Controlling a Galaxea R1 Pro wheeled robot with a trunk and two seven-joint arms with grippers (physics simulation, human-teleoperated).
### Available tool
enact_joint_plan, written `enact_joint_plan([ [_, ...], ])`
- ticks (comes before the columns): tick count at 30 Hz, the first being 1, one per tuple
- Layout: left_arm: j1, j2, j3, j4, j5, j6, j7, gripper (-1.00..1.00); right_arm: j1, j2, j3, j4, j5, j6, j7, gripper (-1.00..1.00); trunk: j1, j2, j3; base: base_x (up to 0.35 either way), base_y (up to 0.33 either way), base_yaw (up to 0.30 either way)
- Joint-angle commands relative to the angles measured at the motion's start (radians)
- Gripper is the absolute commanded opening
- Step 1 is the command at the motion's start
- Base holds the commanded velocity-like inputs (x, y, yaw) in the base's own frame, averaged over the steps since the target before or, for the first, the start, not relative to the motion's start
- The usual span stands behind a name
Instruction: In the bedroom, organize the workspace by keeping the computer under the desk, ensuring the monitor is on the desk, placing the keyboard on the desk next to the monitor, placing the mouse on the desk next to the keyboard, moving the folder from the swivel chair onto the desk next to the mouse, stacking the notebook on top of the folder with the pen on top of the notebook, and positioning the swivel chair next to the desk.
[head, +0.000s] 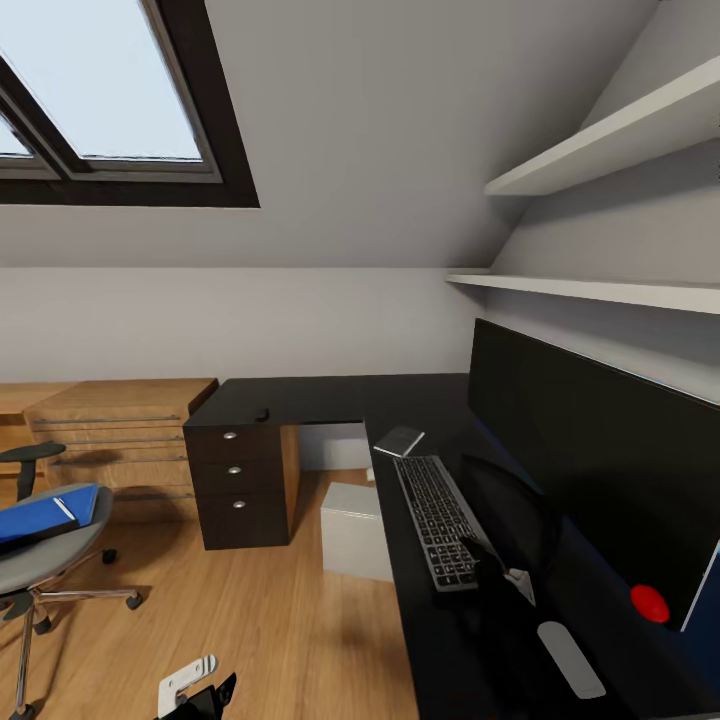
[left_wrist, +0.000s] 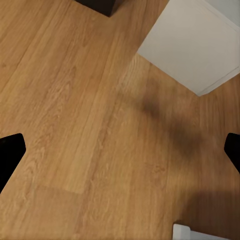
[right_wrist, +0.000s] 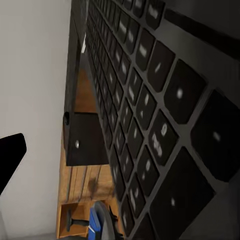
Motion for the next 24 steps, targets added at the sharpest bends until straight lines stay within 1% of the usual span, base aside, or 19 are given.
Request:
enact_joint_plan([
  [1, -0.001, -0.001, 0.005, -0.002, 0.01, 0.01, -0.007, 1.0, 0.0, 0.0, -0.003, 0.001, 0.001, 0.006, 0.0, 1.0, 0.0, -0.001, -0.001, -0.027, 0.0, 0.0],
  [6, -0.001, -0.001, 0.005, -0.002, 0.009, 0.01, -0.007, 1.0, 0.0, 0.0, -0.003, 0.001, 0.001, 0.006, 0.0, 1.0, 0.0, -0.001, -0.001, -0.141, 0.0, 0.0],
  [24, -0.001, -0.001, 0.005, -0.002, 0.009, 0.01, -0.007, 1.0, 0.0, 0.0, -0.003, 0.001, 0.002, 0.006, 0.0, 1.0, 0.0, -0.001, -0.001, -0.197, 0.0, 0.0],
])
